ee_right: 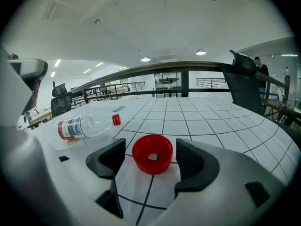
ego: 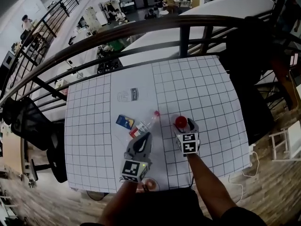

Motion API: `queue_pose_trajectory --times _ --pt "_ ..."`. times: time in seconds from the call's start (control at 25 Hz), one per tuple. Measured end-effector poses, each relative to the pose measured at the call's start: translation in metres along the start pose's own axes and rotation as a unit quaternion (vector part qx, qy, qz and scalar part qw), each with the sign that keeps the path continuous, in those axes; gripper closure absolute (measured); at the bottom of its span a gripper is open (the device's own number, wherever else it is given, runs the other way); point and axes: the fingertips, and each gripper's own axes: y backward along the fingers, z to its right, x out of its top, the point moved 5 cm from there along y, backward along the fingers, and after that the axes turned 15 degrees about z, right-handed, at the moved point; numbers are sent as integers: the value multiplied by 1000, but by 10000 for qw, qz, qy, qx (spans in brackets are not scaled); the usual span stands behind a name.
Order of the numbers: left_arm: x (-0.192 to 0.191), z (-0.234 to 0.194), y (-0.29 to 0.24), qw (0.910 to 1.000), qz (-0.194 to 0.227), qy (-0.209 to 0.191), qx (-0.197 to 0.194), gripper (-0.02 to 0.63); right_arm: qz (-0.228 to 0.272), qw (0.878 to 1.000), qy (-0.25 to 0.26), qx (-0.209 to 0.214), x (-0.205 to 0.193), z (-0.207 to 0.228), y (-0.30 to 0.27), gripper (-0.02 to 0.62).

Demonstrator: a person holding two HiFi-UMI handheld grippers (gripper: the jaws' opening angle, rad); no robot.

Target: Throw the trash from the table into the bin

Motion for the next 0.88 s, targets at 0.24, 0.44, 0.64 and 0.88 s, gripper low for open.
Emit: queue_pose_trajectory --times 0.24,0.44,0.64,0.88 --pt "8 5 2 9998 150 -87 19 588 -183 9997 161 -20 -8 -1 -4 273" --pt "13 9 14 9997 210 -66 92 588 -145 9995 289 -53 -10 -2 0 311" --pt "14 8 27 9994 232 -80 224 588 -55 9992 383 -22 -8 -3 1 313" --pt "20 4 43 9992 147 -165 348 588 189 9992 332 97 8 -5 9 313"
